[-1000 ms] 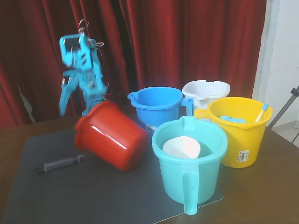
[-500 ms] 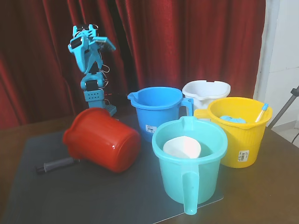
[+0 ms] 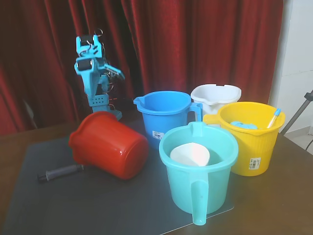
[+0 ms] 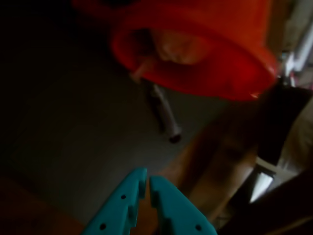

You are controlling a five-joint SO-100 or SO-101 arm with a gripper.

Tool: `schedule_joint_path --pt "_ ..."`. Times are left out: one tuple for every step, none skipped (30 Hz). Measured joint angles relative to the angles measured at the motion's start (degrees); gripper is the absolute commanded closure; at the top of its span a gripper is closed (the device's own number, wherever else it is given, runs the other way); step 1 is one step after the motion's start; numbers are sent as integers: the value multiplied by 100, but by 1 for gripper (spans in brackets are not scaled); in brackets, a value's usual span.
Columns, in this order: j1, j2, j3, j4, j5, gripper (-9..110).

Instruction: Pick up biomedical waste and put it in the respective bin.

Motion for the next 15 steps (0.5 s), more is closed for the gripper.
schedule_joint_path --pt "-26 -9 141 -79 -18 102" --pt "-44 -18 422 -193 -44 102" --pt "-44 -18 650 -290 -70 102" --pt "-18 -26 984 -483 -88 102" --pt "0 -62 1178 -606 -88 102" --pt "0 -62 1292 -668 -88 102" --pt "0 -53 1485 -765 -88 102" --pt "0 -53 1591 -835 -88 102" --pt "0 -88 1670 -879 -88 102" --pt "0 -97 1696 -905 -88 102" --pt "0 -123 1696 -914 -88 102" --pt "0 -79 1714 -914 -88 102" --pt "0 -62 1723 -914 -88 102" --pt "0 -62 1723 -914 -88 102" --pt "0 -62 1740 -914 -88 102"
